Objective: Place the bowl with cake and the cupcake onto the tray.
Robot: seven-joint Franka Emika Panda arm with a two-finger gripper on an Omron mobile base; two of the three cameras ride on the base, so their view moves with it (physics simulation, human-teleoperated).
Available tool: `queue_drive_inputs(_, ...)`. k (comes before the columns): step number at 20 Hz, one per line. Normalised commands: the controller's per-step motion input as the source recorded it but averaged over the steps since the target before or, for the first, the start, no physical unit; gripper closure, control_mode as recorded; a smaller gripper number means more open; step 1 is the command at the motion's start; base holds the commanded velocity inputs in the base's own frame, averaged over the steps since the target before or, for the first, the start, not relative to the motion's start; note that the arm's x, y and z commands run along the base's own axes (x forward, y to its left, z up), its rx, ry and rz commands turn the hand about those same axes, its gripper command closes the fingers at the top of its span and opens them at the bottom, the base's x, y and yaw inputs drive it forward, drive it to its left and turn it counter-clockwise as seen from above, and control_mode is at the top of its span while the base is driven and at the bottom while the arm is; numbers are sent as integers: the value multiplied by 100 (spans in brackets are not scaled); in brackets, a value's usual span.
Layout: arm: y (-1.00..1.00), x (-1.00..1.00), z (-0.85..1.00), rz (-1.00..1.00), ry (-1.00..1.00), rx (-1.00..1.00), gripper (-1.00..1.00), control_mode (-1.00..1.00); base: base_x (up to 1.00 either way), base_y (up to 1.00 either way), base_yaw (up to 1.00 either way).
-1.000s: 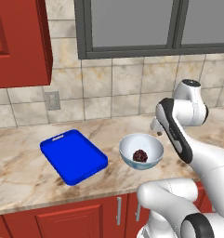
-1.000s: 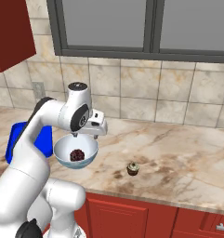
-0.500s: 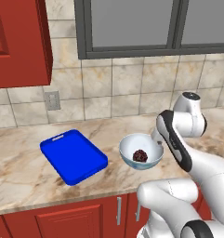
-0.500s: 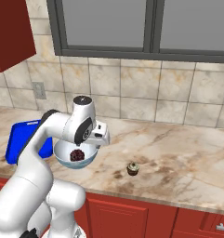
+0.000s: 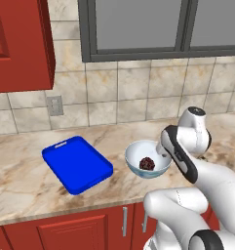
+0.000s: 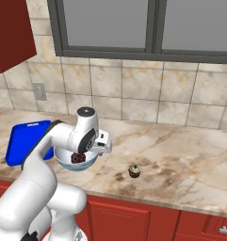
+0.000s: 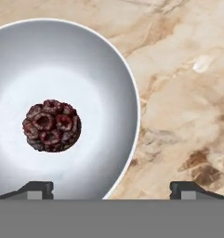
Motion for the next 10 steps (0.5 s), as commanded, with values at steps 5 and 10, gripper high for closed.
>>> queue_drive_inputs(5,-7,16,-27,0,0,1,-100,-100,0,0,0)
queue_drive_inputs(10,-8,13,-23,0,0,3,-100,-100,0,0,0)
